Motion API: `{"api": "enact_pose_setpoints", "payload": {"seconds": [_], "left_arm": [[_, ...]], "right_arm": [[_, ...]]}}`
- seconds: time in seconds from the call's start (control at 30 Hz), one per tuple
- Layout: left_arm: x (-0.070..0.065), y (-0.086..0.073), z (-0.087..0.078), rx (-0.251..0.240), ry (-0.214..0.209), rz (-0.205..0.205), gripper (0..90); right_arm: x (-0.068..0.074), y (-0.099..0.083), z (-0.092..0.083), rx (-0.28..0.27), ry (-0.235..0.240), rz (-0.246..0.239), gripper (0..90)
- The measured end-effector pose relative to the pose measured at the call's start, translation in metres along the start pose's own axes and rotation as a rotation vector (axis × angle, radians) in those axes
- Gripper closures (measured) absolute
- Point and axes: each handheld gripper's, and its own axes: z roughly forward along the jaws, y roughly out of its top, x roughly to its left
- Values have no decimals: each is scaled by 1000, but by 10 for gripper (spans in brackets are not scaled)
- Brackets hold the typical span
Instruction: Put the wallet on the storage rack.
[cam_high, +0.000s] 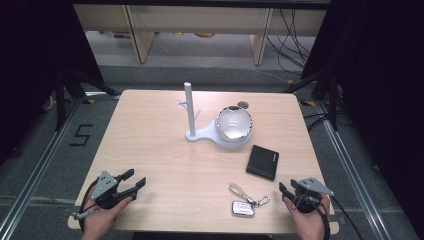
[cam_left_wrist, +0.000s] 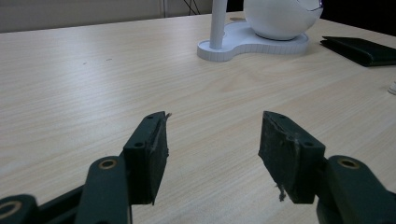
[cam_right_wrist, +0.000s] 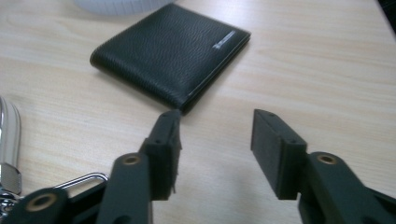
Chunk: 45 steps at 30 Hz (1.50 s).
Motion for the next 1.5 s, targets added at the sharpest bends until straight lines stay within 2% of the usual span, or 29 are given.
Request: {"api": "enact_pose_setpoints", "payload": {"seconds": [0.03, 0.1, 0.2, 0.23, 0.27, 0.3, 0.33, 0.37, 0.43, 0.53, 0.57, 0.6, 0.7, 0.73, 0.77, 0.83, 0.87, 0.9, 1.0, 1.03, 1.1, 1.13, 1.17, 1.23, 1.3, 1.33, 1.43, 1.5], "left_arm": [[0, 0, 1, -9, -6, -4, 414], [0, 0, 0, 10, -2, 1, 413], [0, 0, 2, 8, -8, 5, 414], [-1, 1, 1, 24, -2, 17, 415], [-1, 1, 1, 24, -2, 17, 414], [-1, 0, 2, 15, -7, 15, 415], [-1, 0, 2, 15, -7, 15, 415], [-1, 1, 1, 21, -2, 14, 414], [-1, 1, 2, 23, -1, 11, 414], [-1, 1, 3, 27, -6, 11, 415], [-1, 1, 4, 23, -9, 11, 414], [-1, 1, 4, 24, -8, 12, 414], [-1, 1, 4, 24, -10, 13, 415], [-1, 1, 4, 24, -10, 13, 414], [-2, 1, 4, 23, -9, 14, 414], [-1, 1, 4, 23, -9, 14, 414], [-1, 1, 4, 24, -9, 13, 414], [-1, 1, 4, 25, -8, 13, 414], [-1, 1, 4, 26, -7, 13, 414], [-2, 1, 3, 37, -1, 19, 414], [-2, 1, 4, 38, -2, 20, 414], [-2, 1, 4, 40, -3, 21, 414], [-2, 1, 3, 42, -2, 22, 414], [-2, 1, 4, 38, -3, 21, 414], [-2, 1, 4, 37, -3, 19, 414], [-2, 1, 4, 40, -4, 21, 414], [-2, 1, 4, 40, -5, 22, 414], [-2, 1, 4, 39, -5, 22, 414]], "right_arm": [[1, 0, 1, 21, 1, 1, 501], [5, 3, 3, 4, 17, 16, 492], [10, 8, 4, 33, 27, -1, 474], [16, 9, 3, 52, 32, 36, 474], [16, 9, 3, 52, 32, 36, 474], [16, 12, 6, 63, 43, -38, 473], [16, 12, 6, 63, 43, -38, 473], [18, 14, 8, 74, 46, -62, 471], [19, 15, 10, 72, 54, -63, 465], [18, 20, 13, 85, 39, -78, 446], [20, 20, 14, 87, 43, -56, 446], [19, 22, 14, 89, 40, -77, 446], [20, 24, 16, 90, 33, -83, 445], [22, 24, 17, 89, 48, -58, 445], [21, 25, 18, 89, 42, -81, 444], [21, 25, 17, 99, 56, -84, 444], [22, 26, 18, 100, 43, -88, 444], [22, 27, 18, 106, 68, -78, 441], [22, 29, 18, 108, 47, -69, 441], [20, 33, 20, 116, 57, -45, 454], [17, 40, 21, 142, 48, -21, 481], [15, 44, 23, 139, 59, -8, 498], [13, 49, 24, 165, 57, 6, 507], [9, 59, 29, 178, 62, 44, 509], [5, 64, 31, 195, 55, 43, 508], [2, 73, 36, 240, 47, 84, 501], [1, 82, 43, 298, 53, 66, 475], [4, 85, 44, 307, 61, 53, 467]]}}
